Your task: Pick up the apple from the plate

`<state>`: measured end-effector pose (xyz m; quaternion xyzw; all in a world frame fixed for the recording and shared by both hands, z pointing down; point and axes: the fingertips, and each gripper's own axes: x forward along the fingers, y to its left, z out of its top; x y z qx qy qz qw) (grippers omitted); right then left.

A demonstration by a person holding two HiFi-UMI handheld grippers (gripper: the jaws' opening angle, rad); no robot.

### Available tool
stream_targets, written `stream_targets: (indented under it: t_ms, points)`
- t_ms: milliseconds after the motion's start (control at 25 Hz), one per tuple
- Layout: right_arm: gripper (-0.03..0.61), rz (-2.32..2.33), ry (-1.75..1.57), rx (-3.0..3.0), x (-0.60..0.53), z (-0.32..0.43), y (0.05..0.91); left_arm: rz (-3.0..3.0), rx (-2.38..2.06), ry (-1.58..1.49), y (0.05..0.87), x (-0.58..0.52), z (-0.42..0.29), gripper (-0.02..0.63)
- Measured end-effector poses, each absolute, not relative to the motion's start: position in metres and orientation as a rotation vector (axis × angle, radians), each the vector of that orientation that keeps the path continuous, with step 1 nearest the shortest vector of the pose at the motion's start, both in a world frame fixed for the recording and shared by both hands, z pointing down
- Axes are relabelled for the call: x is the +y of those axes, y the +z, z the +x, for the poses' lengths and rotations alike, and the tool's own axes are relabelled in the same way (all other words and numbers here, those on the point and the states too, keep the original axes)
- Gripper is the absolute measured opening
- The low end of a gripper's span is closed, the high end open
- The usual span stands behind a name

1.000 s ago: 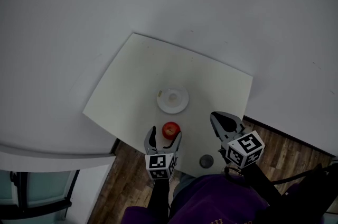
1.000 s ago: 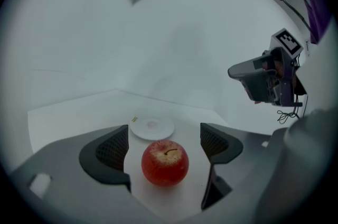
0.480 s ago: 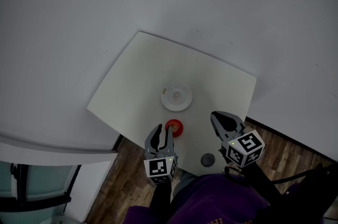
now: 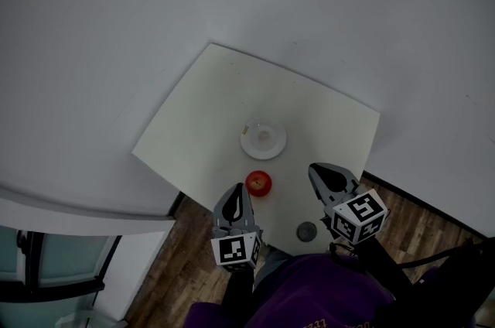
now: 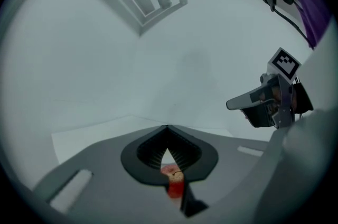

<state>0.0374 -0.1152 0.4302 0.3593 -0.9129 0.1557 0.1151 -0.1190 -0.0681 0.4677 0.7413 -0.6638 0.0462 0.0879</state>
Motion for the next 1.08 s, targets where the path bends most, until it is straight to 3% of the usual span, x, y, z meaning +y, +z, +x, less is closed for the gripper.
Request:
stream_targets:
  t_ms: [1080]
  points:
    - [0.011,1.009,0.42,-2.672,-0.103,0.031,0.43,2.166,-1.997,0.149,0.472,-0.051,-0.123,0.008]
